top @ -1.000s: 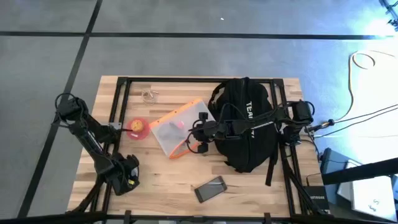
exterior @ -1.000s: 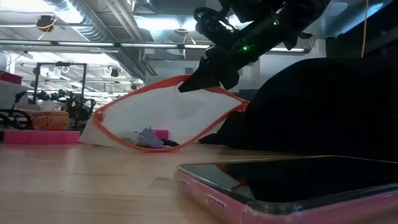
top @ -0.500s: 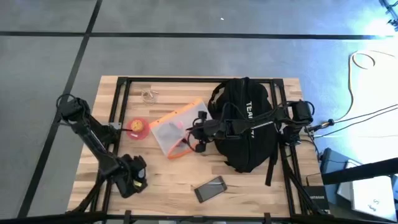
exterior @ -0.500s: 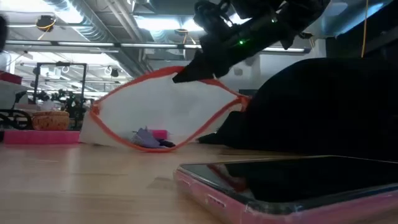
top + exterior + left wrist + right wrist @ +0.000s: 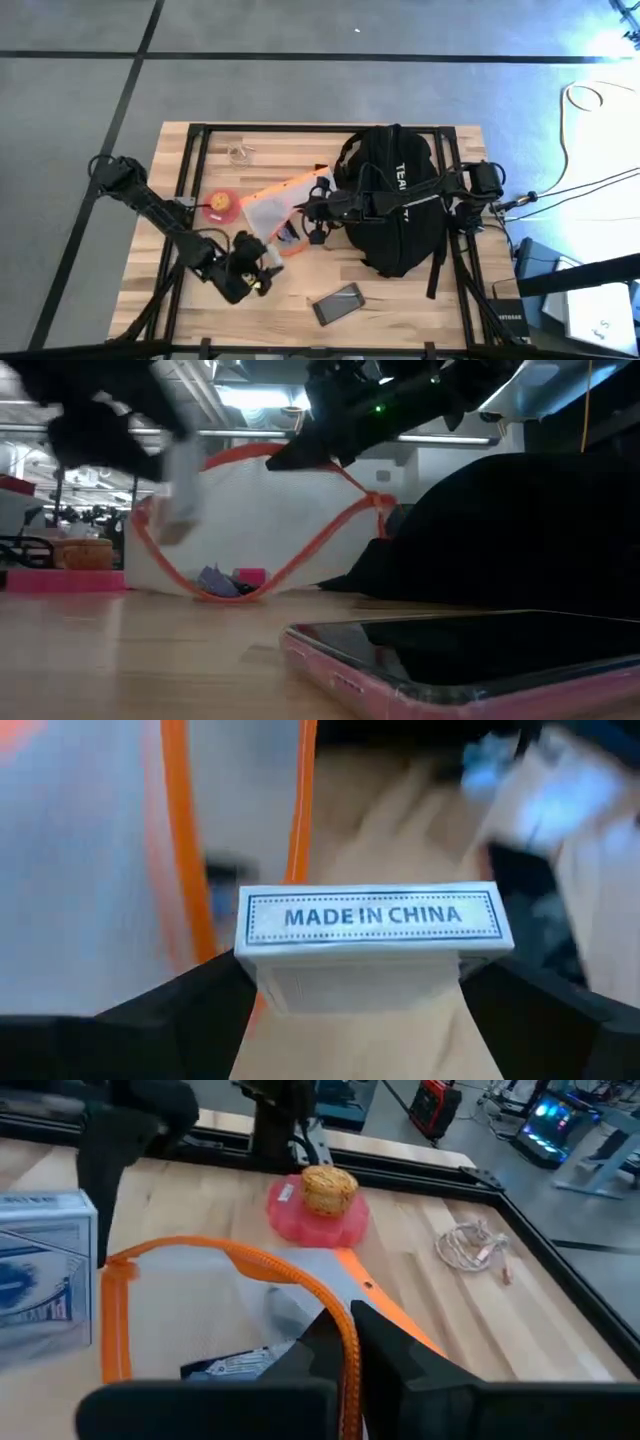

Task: Unpack backpack
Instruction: Put the blue game card deck into the transparent white zip bag

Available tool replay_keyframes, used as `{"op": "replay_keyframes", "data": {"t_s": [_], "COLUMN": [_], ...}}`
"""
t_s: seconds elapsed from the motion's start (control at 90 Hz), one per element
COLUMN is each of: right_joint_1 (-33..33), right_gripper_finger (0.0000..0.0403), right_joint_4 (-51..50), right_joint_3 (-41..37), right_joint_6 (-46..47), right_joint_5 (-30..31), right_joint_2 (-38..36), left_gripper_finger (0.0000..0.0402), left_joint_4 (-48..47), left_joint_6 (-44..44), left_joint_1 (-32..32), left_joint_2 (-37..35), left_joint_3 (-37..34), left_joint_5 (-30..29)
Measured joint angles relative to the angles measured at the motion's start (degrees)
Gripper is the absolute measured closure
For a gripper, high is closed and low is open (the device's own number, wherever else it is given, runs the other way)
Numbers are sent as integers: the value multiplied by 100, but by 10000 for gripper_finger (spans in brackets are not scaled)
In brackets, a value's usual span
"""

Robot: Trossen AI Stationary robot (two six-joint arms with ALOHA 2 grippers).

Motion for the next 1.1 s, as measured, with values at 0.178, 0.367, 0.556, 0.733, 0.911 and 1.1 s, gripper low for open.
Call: {"op": "replay_keyframes", "data": {"t_s": [0.178,0.367,0.556,0.733,0.911,1.1], "right_joint_1": [7,85,118,116,116,116], "right_gripper_finger": [403,403,403,403,403,403], "right_joint_4": [-91,-102,-111,-111,-115,-139], "right_joint_3": [2,4,4,4,4,4], "right_joint_6": [21,107,105,105,107,105], "right_joint_5": [-21,-37,-61,-76,-102,-107], "right_joint_2": [0,0,2,2,2,2], "left_gripper_finger": [83,83,83,83,83,82], "left_joint_4": [700,734,949,1129,1122,1126], "left_joint_6": [1095,1258,911,1090,1201,1362], "left_joint_1": [458,925,1240,1351,1418,1450], "left_joint_2": [120,592,1251,1381,1381,1381], "left_joint_3": [0,0,-9,-9,-9,-9], "left_joint_5": [-756,-857,-670,-651,-1011,-1083]}}
